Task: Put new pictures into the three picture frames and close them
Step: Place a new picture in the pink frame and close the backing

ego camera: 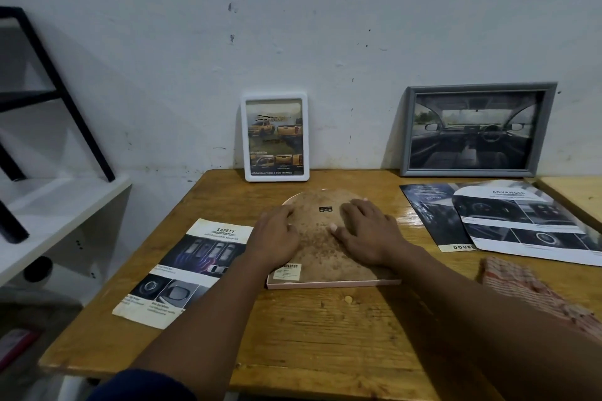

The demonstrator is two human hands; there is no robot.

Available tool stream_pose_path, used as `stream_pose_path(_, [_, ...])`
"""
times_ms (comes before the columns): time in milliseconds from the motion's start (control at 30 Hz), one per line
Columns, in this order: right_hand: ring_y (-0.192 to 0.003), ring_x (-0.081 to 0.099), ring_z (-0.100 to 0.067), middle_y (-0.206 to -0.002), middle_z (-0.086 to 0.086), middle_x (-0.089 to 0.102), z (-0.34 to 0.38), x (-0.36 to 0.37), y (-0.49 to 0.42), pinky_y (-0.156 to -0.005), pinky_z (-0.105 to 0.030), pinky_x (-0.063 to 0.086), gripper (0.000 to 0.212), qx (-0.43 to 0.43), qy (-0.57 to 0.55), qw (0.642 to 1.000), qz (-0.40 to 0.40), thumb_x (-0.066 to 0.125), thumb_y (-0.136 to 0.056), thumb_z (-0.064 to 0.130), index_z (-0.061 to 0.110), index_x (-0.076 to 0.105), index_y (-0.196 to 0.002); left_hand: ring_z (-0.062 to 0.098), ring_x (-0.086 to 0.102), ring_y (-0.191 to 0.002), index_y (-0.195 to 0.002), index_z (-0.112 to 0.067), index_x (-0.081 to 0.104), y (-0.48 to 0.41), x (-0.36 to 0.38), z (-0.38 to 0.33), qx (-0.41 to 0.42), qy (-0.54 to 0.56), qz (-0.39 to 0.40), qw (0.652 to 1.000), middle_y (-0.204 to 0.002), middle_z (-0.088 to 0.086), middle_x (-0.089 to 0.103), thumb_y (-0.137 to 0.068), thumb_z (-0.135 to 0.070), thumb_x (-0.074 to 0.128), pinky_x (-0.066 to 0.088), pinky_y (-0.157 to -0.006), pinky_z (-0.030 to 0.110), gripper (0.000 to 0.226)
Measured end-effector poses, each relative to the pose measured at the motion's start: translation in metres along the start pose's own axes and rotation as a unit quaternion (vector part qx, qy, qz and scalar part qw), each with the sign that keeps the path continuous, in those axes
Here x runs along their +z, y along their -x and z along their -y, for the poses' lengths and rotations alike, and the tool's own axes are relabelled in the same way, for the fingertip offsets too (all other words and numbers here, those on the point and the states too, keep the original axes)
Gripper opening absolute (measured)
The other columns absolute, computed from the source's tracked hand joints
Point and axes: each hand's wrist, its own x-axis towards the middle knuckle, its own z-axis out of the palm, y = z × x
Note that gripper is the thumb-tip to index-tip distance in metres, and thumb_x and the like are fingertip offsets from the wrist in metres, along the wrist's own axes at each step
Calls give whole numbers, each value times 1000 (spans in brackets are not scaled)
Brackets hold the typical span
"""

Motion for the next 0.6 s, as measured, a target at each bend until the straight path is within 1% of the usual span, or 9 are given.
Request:
stream_pose_path(100, [-142,29,-27,-154,-6,35,3,-7,-9,-113,-52,27,69,-1,49,999,-7,36,-93,68,23,35,-146,25,41,-138,-148,-16,47,-2,0,-2,12,-36,-1,999,-149,5,50,-101,-26,49,38,-111,42,48])
stream_pose_path(167, [-140,33,-28,-153,-7,37,3,-15,-18,-112,-52,29,72,7,58,998,-20,36,-93,67,22,31,-149,26,40,-136,-148,-16,45,-4,0,-5,21,-66,-2,998,-148,5,48,-103,-33,47,38,-110,44,48])
stream_pose_path(200, [-142,30,-28,-156,-7,34,3,-15,-22,-114,-53,26,73,8,56,998,-22,35,-94,67,23,27,-152,27,39,-136,-149,-16,44,-5,1,-8,22,-81,-2,996,-149,5,46,-103,-36,45,38,-109,46,50])
stream_pose_path(267, [-150,16,-27,-163,-6,20,2,-9,-26,-118,-55,16,77,2,51,999,-4,31,-95,68,25,14,-156,28,35,-138,-153,-19,38,-5,4,-11,21,-106,-2,994,-153,4,41,-104,-40,43,36,-111,47,53])
stream_pose_path(333, [-152,6,-24,-166,-4,11,0,0,-27,-120,-54,9,79,-4,36,999,13,26,-95,69,25,7,-158,29,27,-145,-157,-22,30,-5,7,-10,20,-103,4,994,-161,3,32,-105,-41,40,30,-116,49,57])
stream_pose_path(400, [-152,11,-25,-165,-6,17,-2,-3,-26,-120,-50,13,78,-5,24,1000,3,28,-95,68,24,10,-158,27,15,-153,-161,-25,20,-4,6,-12,27,-71,21,997,-167,-1,22,-106,-40,38,20,-122,50,60])
stream_pose_path(467, [-149,21,-27,-161,-9,27,-1,-10,-26,-117,-47,22,78,-8,18,1000,-21,36,-95,66,23,17,-156,22,9,-156,-162,-25,16,-4,2,-14,36,-42,33,998,-169,-3,18,-107,-40,37,16,-124,49,61])
stream_pose_path(533, [-144,30,-27,-156,-8,36,1,-15,-27,-113,-45,30,76,-15,20,999,-41,40,-93,66,22,25,-153,21,12,-156,-162,-24,20,-5,-3,-17,34,-24,28,999,-168,-1,23,-107,-39,38,18,-124,47,60])
stream_pose_path(600, [-137,37,-26,-150,-7,45,3,-18,-27,-107,-43,36,72,-24,30,998,-58,41,-92,66,21,32,-148,23,22,-153,-160,-22,25,-5,-6,-20,33,-27,16,999,-164,1,31,-105,-39,42,24,-122,46,60])
